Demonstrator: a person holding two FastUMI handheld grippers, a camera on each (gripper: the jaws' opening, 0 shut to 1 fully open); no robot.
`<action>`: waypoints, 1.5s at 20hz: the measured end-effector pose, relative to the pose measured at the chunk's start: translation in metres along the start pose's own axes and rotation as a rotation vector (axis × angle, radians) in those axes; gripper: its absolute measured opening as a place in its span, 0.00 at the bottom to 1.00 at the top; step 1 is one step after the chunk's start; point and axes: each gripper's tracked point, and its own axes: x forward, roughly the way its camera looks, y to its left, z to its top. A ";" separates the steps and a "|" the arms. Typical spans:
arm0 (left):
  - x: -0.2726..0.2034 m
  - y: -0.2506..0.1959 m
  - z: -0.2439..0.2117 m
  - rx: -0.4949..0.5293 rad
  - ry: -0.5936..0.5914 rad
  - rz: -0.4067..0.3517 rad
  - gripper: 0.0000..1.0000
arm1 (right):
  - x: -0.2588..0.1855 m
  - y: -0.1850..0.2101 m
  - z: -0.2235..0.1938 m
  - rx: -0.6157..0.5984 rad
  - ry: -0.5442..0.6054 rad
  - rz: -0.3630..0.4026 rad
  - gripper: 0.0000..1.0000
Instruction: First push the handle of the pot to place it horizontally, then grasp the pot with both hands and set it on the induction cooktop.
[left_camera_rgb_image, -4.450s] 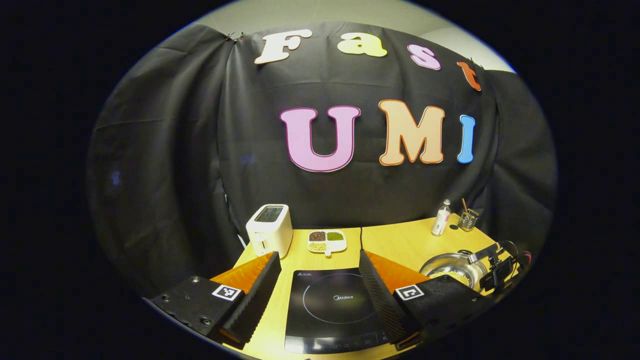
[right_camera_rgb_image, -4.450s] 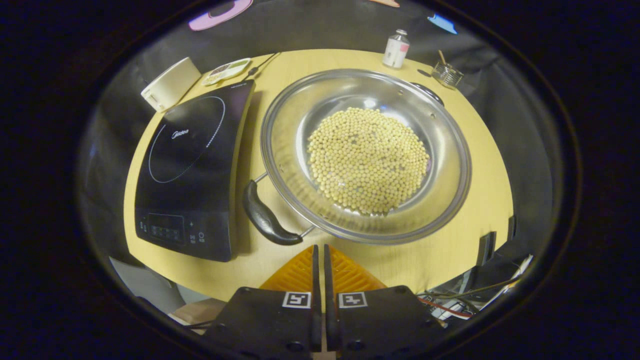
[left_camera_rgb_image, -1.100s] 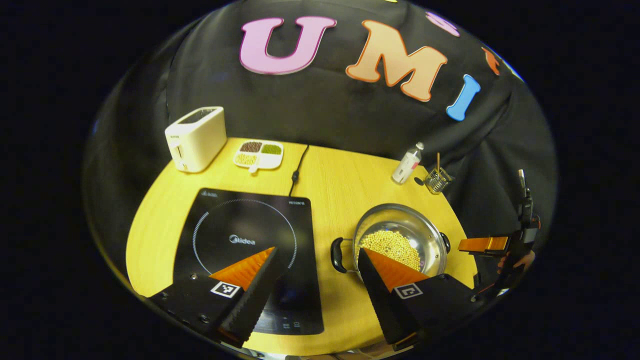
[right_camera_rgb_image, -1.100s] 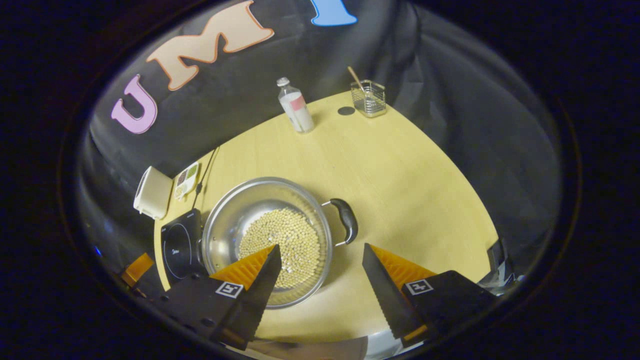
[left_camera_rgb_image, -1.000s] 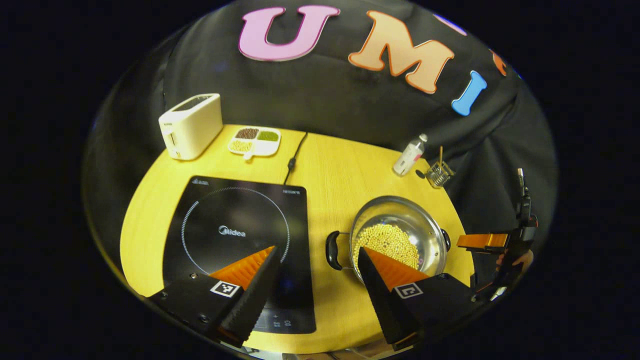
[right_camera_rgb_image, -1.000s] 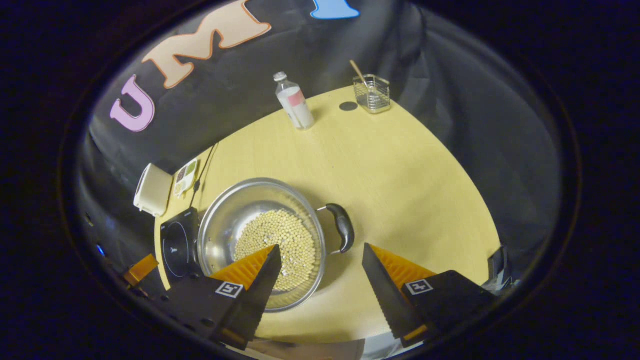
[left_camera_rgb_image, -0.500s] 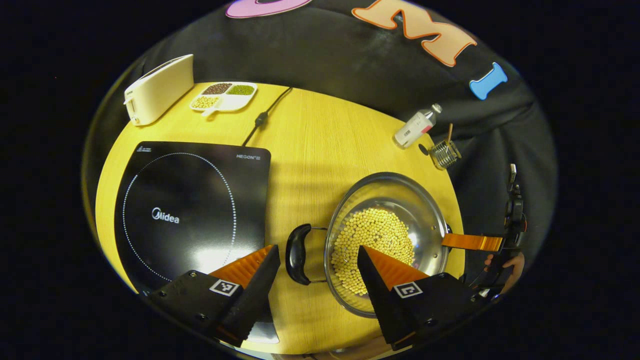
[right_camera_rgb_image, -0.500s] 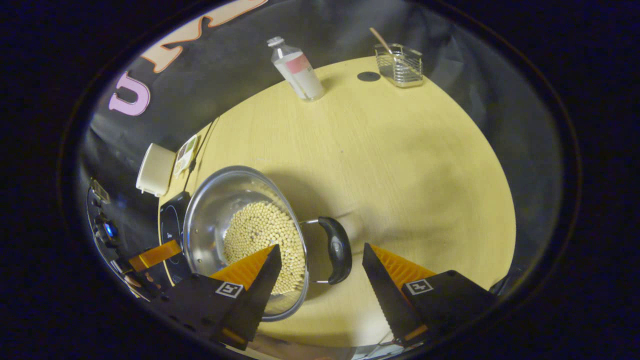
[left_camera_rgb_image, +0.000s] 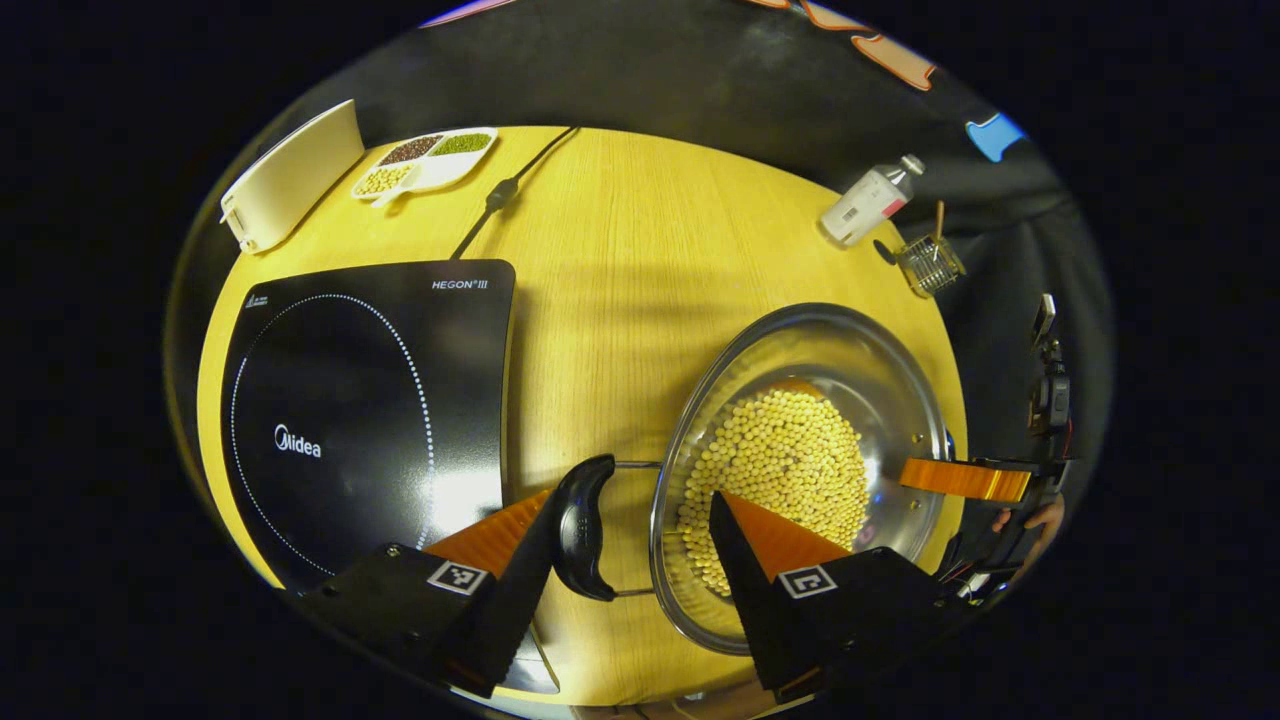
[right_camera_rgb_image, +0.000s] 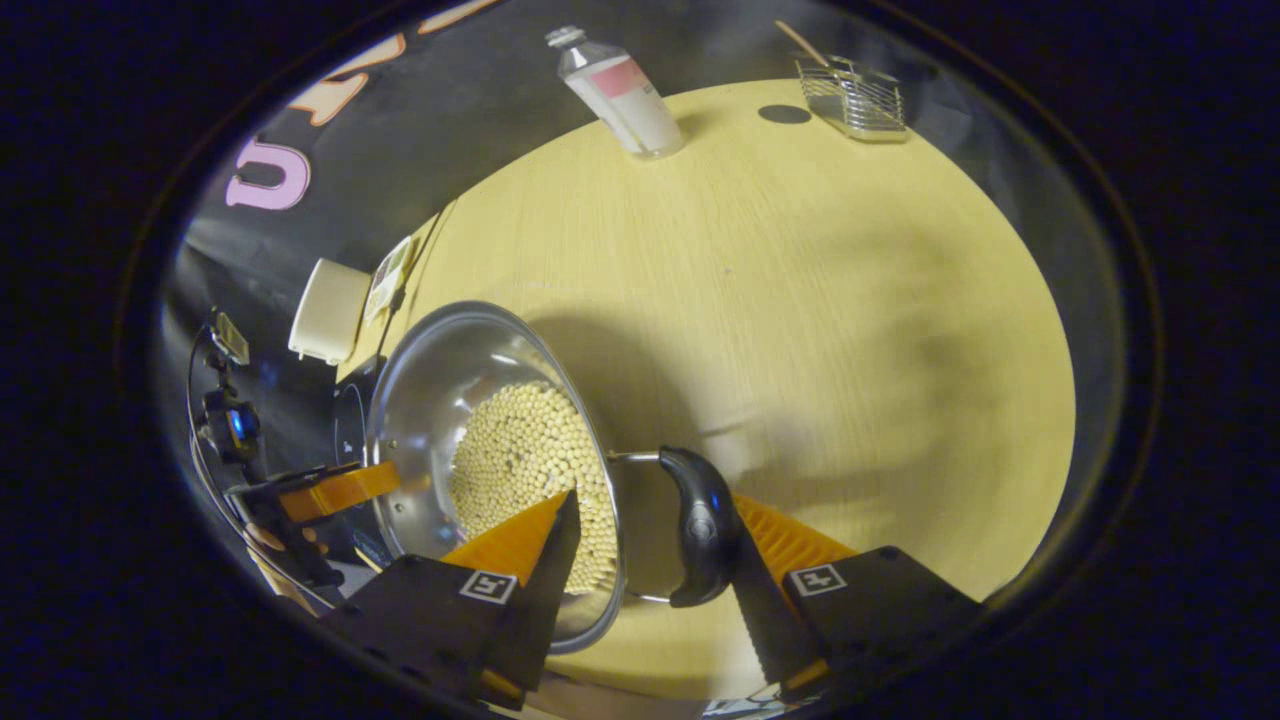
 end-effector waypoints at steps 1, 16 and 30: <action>0.002 0.001 -0.001 0.003 0.007 0.007 0.88 | 0.002 -0.009 0.001 -0.019 0.003 -0.031 0.74; -0.012 -0.005 -0.019 -0.021 0.045 0.022 0.62 | -0.005 -0.006 -0.006 -0.028 0.026 -0.049 0.47; -0.101 0.034 -0.072 -0.047 0.013 0.012 0.62 | -0.003 -0.004 0.007 -0.078 0.001 -0.039 0.47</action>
